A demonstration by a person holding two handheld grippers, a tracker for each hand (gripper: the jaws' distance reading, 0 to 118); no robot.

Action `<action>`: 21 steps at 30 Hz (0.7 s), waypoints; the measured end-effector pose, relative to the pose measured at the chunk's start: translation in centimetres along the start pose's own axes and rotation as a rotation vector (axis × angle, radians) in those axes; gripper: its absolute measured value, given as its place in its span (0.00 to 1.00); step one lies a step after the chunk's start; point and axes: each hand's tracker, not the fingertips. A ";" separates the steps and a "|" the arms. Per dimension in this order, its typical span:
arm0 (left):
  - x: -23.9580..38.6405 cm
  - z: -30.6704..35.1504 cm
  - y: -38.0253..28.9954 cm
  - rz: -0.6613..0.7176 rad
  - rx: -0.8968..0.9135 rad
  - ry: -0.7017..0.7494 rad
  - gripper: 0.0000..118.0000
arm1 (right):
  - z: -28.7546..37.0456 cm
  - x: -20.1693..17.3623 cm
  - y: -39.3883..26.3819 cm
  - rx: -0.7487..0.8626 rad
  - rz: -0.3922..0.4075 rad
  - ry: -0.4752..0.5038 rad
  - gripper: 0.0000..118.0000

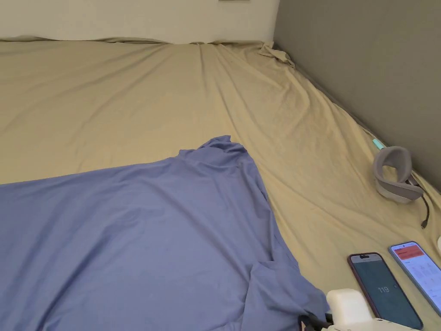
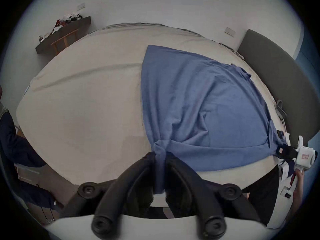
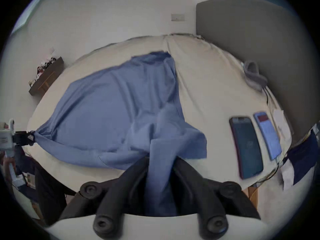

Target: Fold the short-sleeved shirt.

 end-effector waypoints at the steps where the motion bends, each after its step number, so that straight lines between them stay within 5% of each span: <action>1: 0.3 0.4 0.5 -0.006 0.008 0.000 0.08 | 0.7 -0.5 0.5 0.035 0.025 -0.013 0.08; 8: 2.0 0.9 8.3 -0.093 0.095 0.019 0.08 | 1.5 -1.8 8.6 0.150 0.030 0.012 0.08; 18: 2.4 -13.6 18.9 -0.084 -0.070 0.079 0.08 | -11.9 -2.2 20.0 0.059 0.022 0.035 0.08; 19: 2.4 -14.7 19.1 -0.087 -0.085 0.085 0.10 | -13.2 -2.3 20.4 0.031 0.030 0.019 0.16; 20: 2.6 -15.5 19.1 -0.091 -0.099 0.088 0.20 | -14.3 -2.3 20.7 0.006 0.043 0.010 0.47; 21: 2.7 -16.0 19.0 -0.101 -0.108 0.094 0.55 | -15.0 -2.3 20.8 -0.007 0.047 0.009 0.97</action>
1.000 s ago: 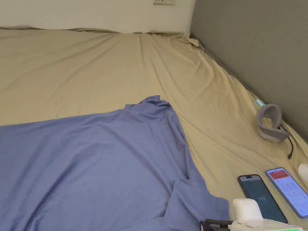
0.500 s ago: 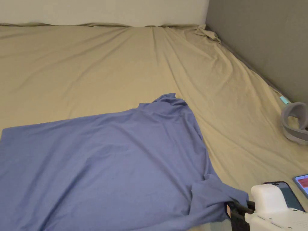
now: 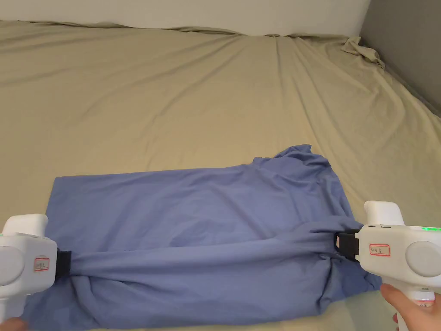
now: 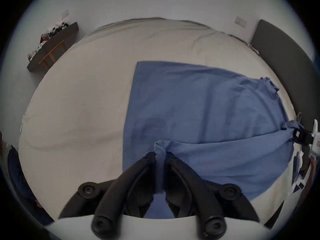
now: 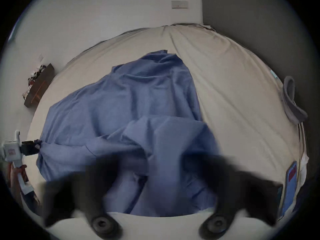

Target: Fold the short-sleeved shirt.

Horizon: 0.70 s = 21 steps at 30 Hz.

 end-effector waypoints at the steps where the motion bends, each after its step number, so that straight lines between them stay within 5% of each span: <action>1: 0.1 -0.2 -0.1 -0.001 -0.001 0.002 0.82 | -0.5 0.2 -0.1 -0.008 -0.012 0.007 1.00; 2: 0.0 -0.1 -0.5 0.002 0.008 -0.002 0.90 | -0.7 0.5 -0.2 -0.023 -0.038 0.018 1.00; 8: -1.2 3.9 -3.6 -0.002 0.204 0.006 0.90 | 2.1 0.7 -2.5 0.040 -0.055 0.014 0.99; 9: -1.3 5.1 -4.2 0.003 0.228 0.018 0.87 | 3.9 0.5 -3.0 0.057 -0.052 0.014 0.90; 10: -1.4 6.5 -4.9 0.004 0.250 0.025 0.75 | 5.1 0.3 -3.5 0.084 -0.050 0.009 0.65; 11: -1.3 8.0 -5.8 -0.002 0.280 0.038 0.47 | 6.4 0.1 -4.1 0.102 -0.044 0.005 0.21; 12: -1.2 9.4 -6.7 -0.013 0.304 0.060 0.00 | 7.7 -0.2 -4.7 0.115 -0.035 0.013 0.02; 18: 0.3 16.2 -13.8 -0.161 0.386 0.173 0.00 | 15.8 -3.0 -11.3 0.248 0.057 0.010 0.02; 21: 0.2 16.4 -15.3 -0.121 0.321 0.076 0.00 | 16.9 -3.4 -13.6 0.196 0.056 0.088 0.02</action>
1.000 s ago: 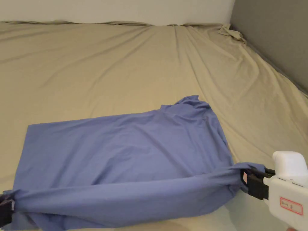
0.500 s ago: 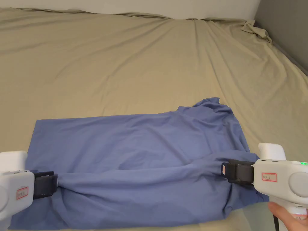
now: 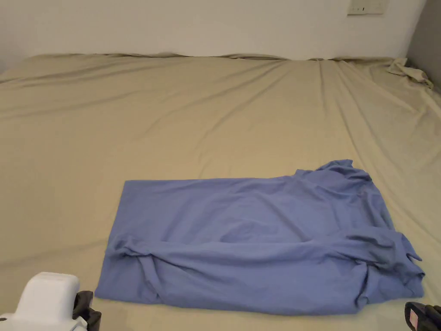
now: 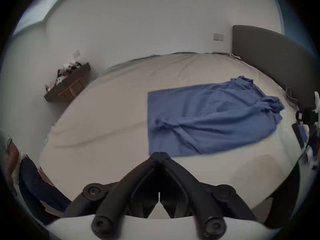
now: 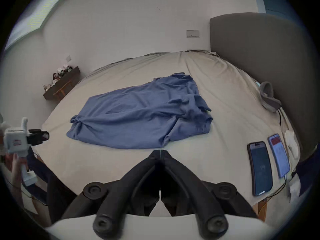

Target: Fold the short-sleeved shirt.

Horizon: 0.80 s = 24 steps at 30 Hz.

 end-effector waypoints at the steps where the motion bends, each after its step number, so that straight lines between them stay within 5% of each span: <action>1: -0.2 0.2 -0.5 -0.005 0.000 -0.004 0.06 | 0.6 -0.3 -0.6 0.008 -0.006 0.003 0.02; 2: -0.2 -0.3 -0.9 0.002 0.000 -0.007 0.40 | 0.9 -0.4 -0.8 0.006 -0.011 0.004 0.02; 3: -0.4 -1.0 -0.9 0.009 -0.019 -0.013 0.40 | 1.2 -0.4 -1.1 0.008 -0.019 0.010 0.02; 6: -1.2 -3.2 -1.1 0.067 -0.023 -0.062 1.00 | 1.6 -0.4 -1.5 0.010 -0.046 0.034 0.02; 11: -2.2 -10.3 0.5 0.114 -0.107 -0.111 0.98 | 1.5 -0.8 -1.0 0.003 -0.041 0.035 0.02; 15: -1.3 -15.2 1.5 -0.029 -0.148 0.013 0.52 | 0.4 -1.1 -0.6 -0.018 -0.046 0.036 0.02; 17: -1.0 -16.8 0.9 -0.063 -0.200 -0.034 0.17 | -0.7 -0.6 -0.7 -0.037 -0.046 0.039 0.02; 18: -1.1 -17.2 0.7 -0.067 -0.223 -0.052 0.08 | -1.0 -0.6 -0.7 -0.044 -0.043 0.038 0.02; 19: -1.3 -16.4 0.6 0.056 -0.189 -0.170 0.08 | -1.2 -0.5 -0.6 -0.050 -0.041 0.038 0.02; 20: -1.4 -15.5 0.6 0.096 -0.158 -0.123 0.08 | -1.4 -1.0 -0.6 -0.052 -0.033 0.035 0.02; 22: -1.5 -14.9 0.1 0.071 -0.142 -0.146 0.08 | -2.2 -1.0 -0.5 -0.065 -0.035 0.047 0.02; 23: -1.2 -14.4 0.2 0.078 -0.144 -0.148 0.08 | -2.6 -0.9 -0.4 -0.070 -0.035 0.057 0.15; 24: -0.9 -14.0 0.4 0.068 -0.170 -0.135 0.08 | -2.8 -1.0 -0.2 -0.073 -0.031 0.056 0.66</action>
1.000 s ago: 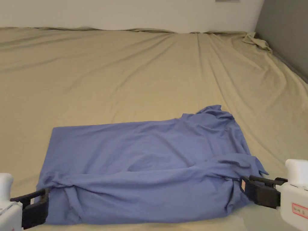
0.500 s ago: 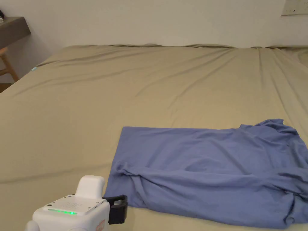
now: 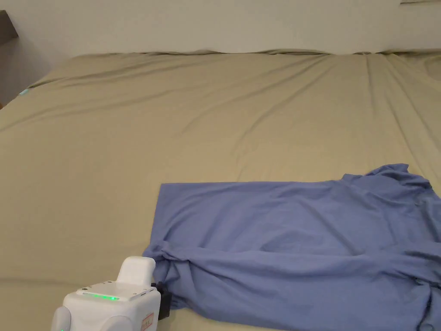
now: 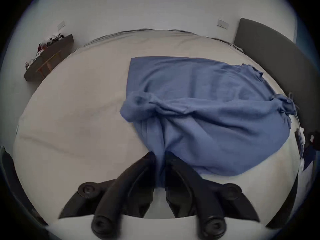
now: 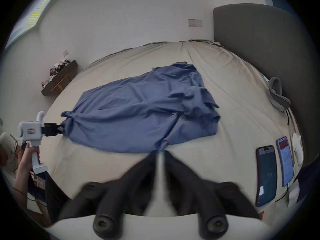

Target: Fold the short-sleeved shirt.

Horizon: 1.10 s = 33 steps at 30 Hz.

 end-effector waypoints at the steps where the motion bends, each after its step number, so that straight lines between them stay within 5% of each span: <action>1: -0.1 -0.4 0.3 -0.006 -0.002 0.002 0.08 | -0.3 0.2 0.3 -0.005 0.003 -0.005 0.94; 2: -0.3 0.2 0.4 0.010 0.019 -0.006 0.08 | -0.5 0.6 0.7 -0.006 0.008 -0.013 1.00; 6: -2.0 1.7 1.4 0.130 0.081 -0.067 0.08 | -2.7 3.9 3.0 -0.092 -0.015 -0.084 1.00; 10: -1.6 2.0 2.0 0.124 0.064 -0.063 0.08 | -6.6 8.3 4.2 -0.102 -0.039 -0.138 0.90; 11: -1.5 1.9 2.0 0.127 0.058 -0.066 0.08 | -8.0 9.4 4.6 -0.129 -0.061 -0.141 0.78; 12: -1.2 1.8 2.0 0.123 0.054 -0.064 0.08 | -9.2 10.5 4.8 -0.145 -0.078 -0.147 0.40; 17: -0.8 1.2 2.3 0.109 0.016 -0.049 0.08 | -13.3 12.1 5.6 -0.192 -0.090 -0.121 0.12; 20: -0.7 1.5 2.4 0.131 0.012 -0.059 0.08 | -12.1 11.0 5.5 -0.169 -0.019 -0.151 0.10; 21: -1.2 1.5 2.5 0.135 0.015 -0.062 0.08 | -11.6 11.0 5.5 -0.144 -0.030 -0.095 0.10; 33: -2.7 8.8 2.6 0.063 0.113 -0.076 0.08 | 0.2 7.8 4.5 0.032 -0.011 -0.094 0.10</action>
